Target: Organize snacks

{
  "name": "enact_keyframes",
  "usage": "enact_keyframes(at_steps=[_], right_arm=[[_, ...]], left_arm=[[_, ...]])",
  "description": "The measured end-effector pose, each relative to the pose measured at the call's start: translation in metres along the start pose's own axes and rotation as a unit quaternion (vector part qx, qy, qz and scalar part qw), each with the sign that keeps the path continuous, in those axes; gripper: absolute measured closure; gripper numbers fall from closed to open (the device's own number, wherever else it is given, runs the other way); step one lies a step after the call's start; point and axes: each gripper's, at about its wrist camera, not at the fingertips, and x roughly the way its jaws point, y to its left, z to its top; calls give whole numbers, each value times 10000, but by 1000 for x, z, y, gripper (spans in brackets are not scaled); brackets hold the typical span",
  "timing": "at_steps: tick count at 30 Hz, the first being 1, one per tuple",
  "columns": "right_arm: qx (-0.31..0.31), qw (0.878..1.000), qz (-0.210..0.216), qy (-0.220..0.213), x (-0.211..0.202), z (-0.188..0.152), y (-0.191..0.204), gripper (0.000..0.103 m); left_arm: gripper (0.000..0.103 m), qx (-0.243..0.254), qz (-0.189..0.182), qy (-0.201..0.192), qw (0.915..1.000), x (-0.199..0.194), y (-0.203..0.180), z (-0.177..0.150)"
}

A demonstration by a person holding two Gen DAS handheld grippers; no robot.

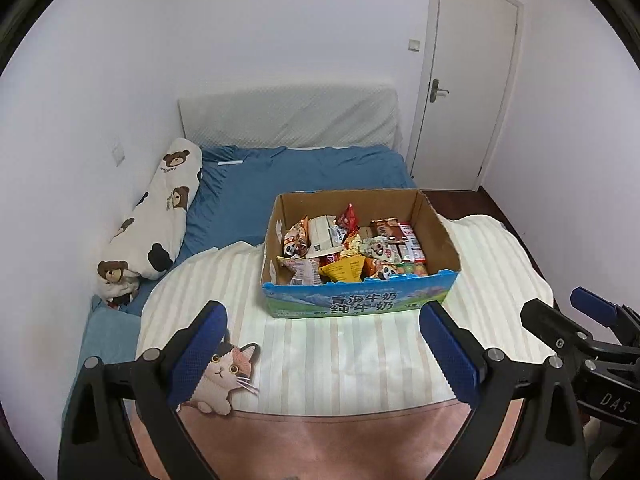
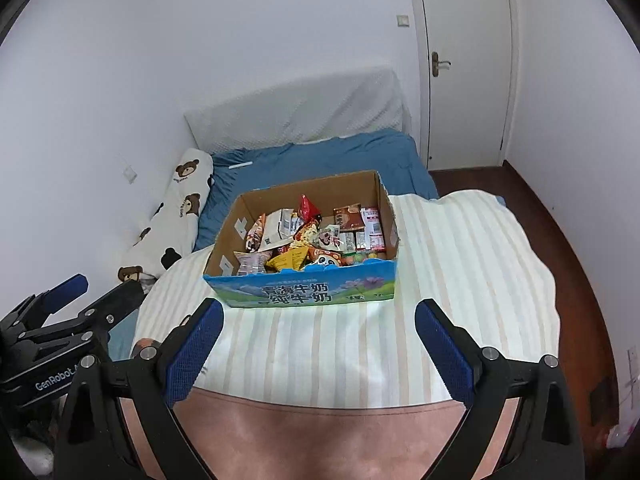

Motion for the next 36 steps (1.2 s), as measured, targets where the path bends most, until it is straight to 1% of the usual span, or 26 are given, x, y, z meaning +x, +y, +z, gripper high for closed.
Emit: enact_keyframes(at_steps=[3,7,13,14,15,20,28,31,36], right_arm=[[-53,9999,19,-85,-15,-1,2,4],[-77,9998,14,-187,-30,-3,3,4],[-93,9995,-104,-293,-37,-2,1,4],[-79,9994,-124,-305,-35,-1,0,3],[-77,9994,-163,-303,-32,2,0,2],[-19,9990,-347,-297,-6,12,-7,1],[148,9982,-528,-263,42,34,-20,1],[124,9976,-636,-233,60,41,-22,1],[189,9976,-668,-9,92,51,-28,1]], left_arm=[[4,-19,5,-65,10000,-10,-1,-3],[4,-185,-33,-115,9998,-17,5,-5],[4,-333,42,-155,9993,-16,11,-3],[3,-338,45,-137,9993,-14,11,-3],[0,-336,69,-103,9994,-11,11,-2],[0,-327,216,-89,9992,10,12,3],[0,-210,386,8,9990,55,5,19],[0,-153,431,91,9989,70,2,24],[0,-102,428,395,9983,98,-1,30]])
